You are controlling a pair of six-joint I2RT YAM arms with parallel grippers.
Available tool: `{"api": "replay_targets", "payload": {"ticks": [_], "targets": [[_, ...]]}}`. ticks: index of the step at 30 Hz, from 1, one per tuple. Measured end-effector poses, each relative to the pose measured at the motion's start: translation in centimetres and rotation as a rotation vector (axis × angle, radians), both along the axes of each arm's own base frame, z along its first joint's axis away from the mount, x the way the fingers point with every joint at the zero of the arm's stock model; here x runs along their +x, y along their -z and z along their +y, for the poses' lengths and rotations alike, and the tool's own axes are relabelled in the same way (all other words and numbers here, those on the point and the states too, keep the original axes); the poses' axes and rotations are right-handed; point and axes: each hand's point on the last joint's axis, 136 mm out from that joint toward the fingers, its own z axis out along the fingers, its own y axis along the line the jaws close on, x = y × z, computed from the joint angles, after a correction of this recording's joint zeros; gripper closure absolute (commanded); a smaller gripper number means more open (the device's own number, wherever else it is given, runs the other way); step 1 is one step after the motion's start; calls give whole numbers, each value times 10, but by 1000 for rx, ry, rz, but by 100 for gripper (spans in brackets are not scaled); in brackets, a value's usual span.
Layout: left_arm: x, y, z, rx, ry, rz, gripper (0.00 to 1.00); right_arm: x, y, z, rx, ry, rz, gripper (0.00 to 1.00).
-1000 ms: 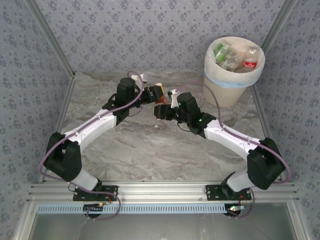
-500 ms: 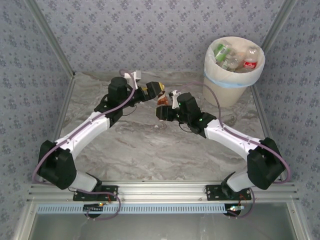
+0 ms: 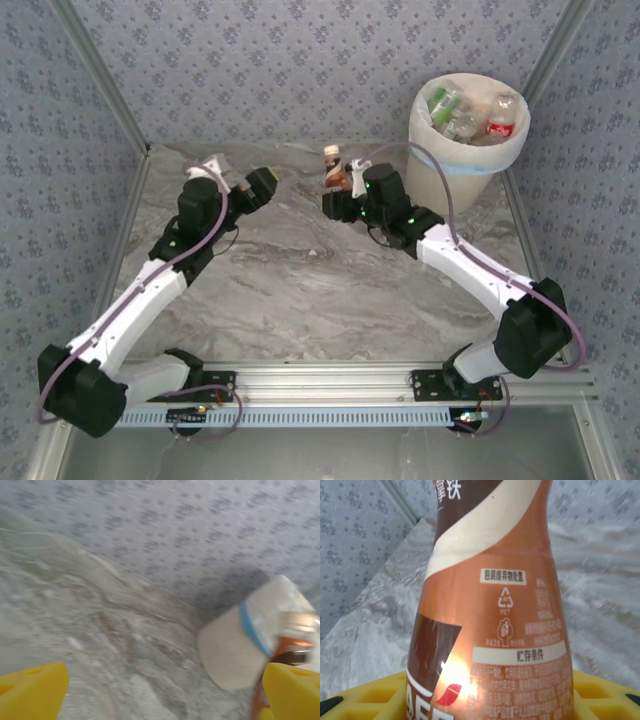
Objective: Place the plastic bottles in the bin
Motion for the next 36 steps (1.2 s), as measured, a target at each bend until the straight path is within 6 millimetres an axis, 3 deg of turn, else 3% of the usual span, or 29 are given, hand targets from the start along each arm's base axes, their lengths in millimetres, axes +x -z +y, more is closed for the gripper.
{"api": "replay_targets", "payload": {"ticks": [5, 10, 15, 18, 23, 28, 31, 36], "targets": [[-11, 28, 36, 53, -119, 59, 1, 31, -44, -42, -36, 93, -104, 43], [-21, 53, 64, 59, -205, 106, 1, 66, -95, -111, -83, 241, -203, 43], [-23, 58, 78, 48, -253, 123, 1, 99, -146, -183, -155, 402, -295, 42], [-24, 59, 80, 41, -263, 126, 1, 114, -159, -223, -215, 499, -311, 42], [-25, 63, 82, 40, -269, 137, 1, 142, -148, -283, -336, 651, -238, 40], [-26, 68, 85, 36, -279, 148, 0, 156, -103, -333, -364, 768, -68, 35], [-27, 71, 85, 34, -281, 156, 1, 159, -77, -352, -336, 806, 33, 26], [-28, 74, 87, 39, -287, 166, 0, 155, -67, -351, -278, 806, 101, 15]]}}
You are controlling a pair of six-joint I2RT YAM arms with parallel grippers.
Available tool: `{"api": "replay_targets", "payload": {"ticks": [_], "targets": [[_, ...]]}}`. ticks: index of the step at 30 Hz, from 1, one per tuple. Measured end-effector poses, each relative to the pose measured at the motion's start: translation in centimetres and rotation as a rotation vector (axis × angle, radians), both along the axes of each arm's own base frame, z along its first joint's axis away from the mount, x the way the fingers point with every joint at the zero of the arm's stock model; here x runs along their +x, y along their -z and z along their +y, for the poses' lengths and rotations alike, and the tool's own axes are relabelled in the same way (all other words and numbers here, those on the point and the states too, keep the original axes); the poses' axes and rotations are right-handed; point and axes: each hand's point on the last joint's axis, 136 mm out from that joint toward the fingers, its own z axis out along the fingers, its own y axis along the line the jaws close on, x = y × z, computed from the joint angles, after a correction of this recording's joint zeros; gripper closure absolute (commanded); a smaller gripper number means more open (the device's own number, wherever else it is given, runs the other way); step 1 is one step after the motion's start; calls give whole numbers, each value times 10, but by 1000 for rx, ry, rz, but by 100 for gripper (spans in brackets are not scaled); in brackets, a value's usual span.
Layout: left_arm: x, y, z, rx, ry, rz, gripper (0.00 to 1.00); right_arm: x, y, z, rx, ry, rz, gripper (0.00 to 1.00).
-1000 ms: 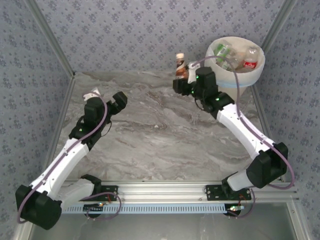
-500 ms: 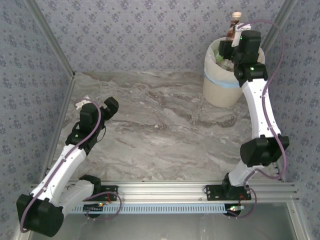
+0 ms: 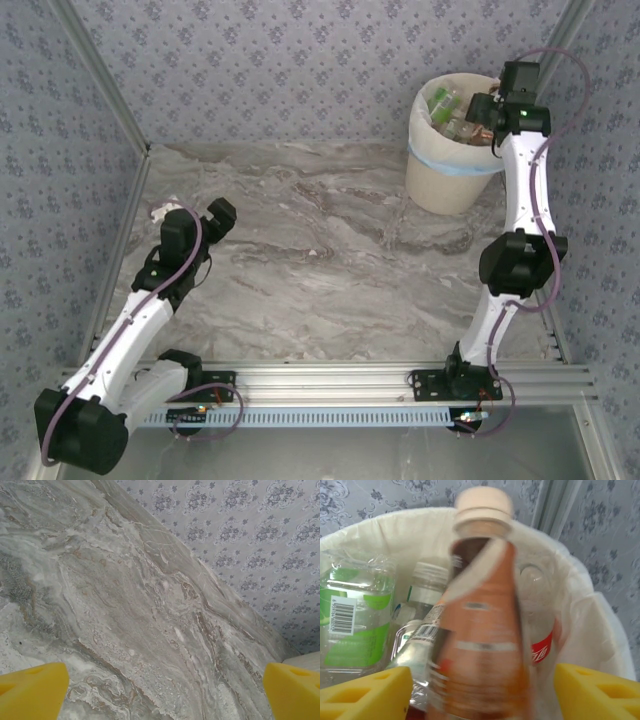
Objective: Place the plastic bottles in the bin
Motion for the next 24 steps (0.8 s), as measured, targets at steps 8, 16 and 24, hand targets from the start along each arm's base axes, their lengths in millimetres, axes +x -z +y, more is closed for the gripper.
{"api": "replay_targets", "payload": {"ticks": [8, 16, 24], "targets": [[-1, 3, 13, 15, -34, 15, 1, -33, -38, 16, 34, -36, -71, 8], [-1, 10, 51, 158, -123, 49, 1, -94, -47, 26, 48, -42, -164, 0], [4, 37, 112, 469, -270, 137, 0, -160, 15, 34, 53, -42, -192, 0]]}}
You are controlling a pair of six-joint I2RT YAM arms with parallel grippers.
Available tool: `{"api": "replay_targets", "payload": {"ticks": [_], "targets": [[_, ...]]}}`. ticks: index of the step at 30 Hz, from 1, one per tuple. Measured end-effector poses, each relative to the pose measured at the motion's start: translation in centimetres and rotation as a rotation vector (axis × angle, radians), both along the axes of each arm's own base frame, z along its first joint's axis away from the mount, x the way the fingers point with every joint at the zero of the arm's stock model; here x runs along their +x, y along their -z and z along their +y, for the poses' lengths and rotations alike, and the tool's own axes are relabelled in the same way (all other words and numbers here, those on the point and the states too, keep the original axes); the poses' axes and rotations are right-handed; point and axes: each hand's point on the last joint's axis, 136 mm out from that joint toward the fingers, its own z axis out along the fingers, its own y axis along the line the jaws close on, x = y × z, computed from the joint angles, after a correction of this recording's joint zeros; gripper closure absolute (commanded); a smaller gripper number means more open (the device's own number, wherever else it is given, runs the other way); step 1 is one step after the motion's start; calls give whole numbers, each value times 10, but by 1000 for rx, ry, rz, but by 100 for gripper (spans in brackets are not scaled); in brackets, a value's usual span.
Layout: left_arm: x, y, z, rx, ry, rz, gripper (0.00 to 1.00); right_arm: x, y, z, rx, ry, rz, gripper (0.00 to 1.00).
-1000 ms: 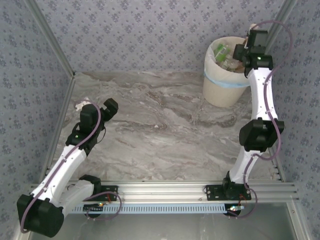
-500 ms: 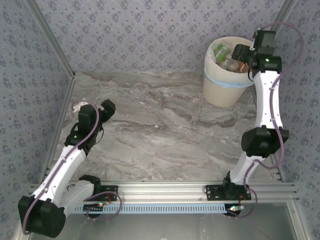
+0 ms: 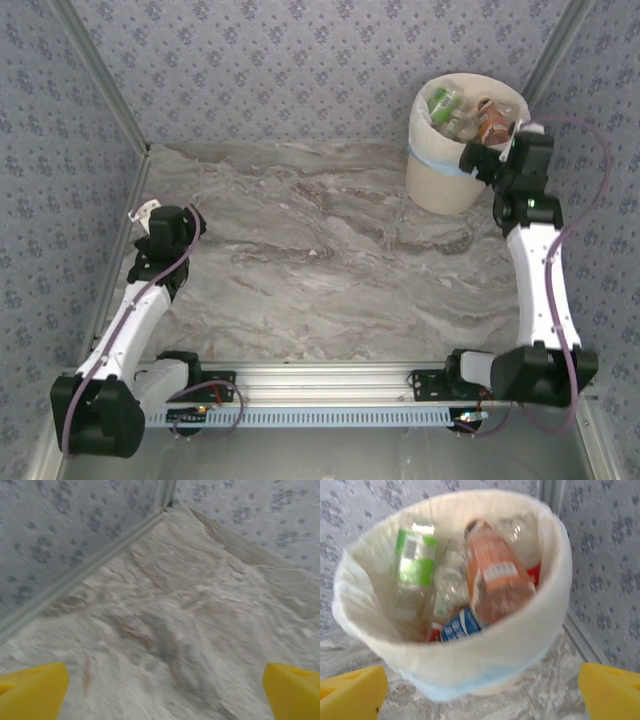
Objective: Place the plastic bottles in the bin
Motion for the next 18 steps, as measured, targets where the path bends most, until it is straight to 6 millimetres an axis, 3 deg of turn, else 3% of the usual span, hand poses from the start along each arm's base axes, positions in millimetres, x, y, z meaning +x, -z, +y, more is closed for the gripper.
{"api": "replay_targets", "payload": {"ticks": [7, 11, 14, 18], "targets": [[3, 71, 27, 135, 12, 158, 0, -39, 92, 7, -17, -24, 15, 0], [21, 95, 17, 157, 105, 182, 1, -50, 168, 11, -16, -52, 79, 0], [33, 107, 8, 170, 176, 165, 0, -56, 214, 14, -6, -68, 156, 0], [50, 109, -7, 192, 276, 97, 0, -48, 234, 19, -3, -109, 176, 0]]}}
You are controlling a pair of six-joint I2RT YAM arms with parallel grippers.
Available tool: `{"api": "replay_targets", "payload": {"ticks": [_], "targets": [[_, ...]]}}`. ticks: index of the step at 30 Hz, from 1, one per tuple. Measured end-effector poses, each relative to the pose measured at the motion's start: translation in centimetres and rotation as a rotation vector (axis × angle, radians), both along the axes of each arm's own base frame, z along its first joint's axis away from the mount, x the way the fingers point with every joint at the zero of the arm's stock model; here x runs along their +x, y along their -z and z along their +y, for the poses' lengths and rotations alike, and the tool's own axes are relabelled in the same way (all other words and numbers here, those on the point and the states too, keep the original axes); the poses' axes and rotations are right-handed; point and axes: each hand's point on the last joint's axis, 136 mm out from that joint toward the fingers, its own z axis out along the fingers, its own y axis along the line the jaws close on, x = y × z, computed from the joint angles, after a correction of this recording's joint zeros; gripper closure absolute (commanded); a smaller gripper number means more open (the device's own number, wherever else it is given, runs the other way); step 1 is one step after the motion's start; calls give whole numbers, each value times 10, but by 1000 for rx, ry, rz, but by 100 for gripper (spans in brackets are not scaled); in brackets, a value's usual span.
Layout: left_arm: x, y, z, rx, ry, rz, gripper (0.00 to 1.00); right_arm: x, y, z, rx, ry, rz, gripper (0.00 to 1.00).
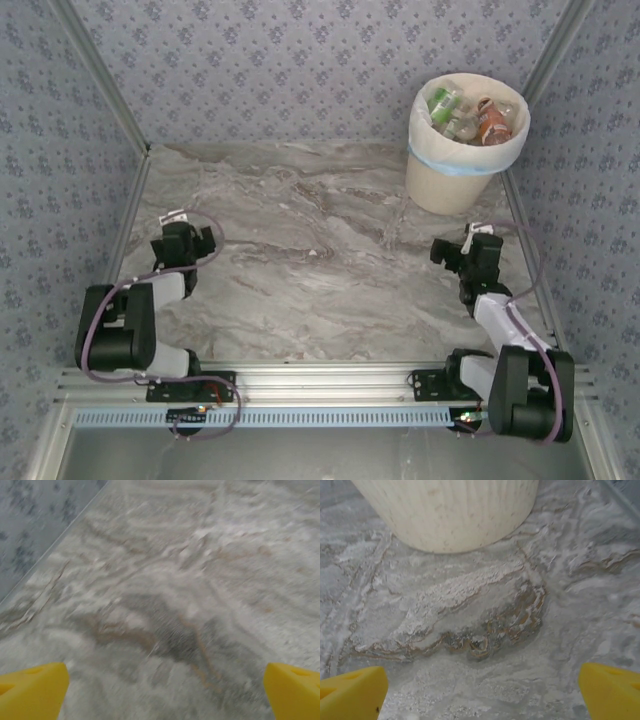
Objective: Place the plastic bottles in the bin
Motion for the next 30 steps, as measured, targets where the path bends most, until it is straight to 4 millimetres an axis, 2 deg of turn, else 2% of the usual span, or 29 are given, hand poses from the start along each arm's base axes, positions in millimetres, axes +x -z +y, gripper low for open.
{"api": "replay_targets", "payload": {"ticks": [5, 14, 19, 21, 25, 30], "targets": [[2, 17, -12, 13, 67, -10, 0, 18, 2, 6, -4, -49, -50, 0], [8, 0, -5, 37, 25, -91, 1, 49, 10, 25, -128, -119, -129, 0], [9, -1, -5, 38, 25, -94, 0, 42, 30, 39, -184, -175, -142, 0], [9, -1, -5, 38, 25, -94, 1, 45, 33, 36, -182, -174, -124, 0], [8, -1, -5, 38, 24, -94, 1, 63, 13, 17, -167, -129, -168, 0], [8, -1, -5, 39, 24, -94, 1, 64, 12, 19, -161, -140, -171, 0]]}}
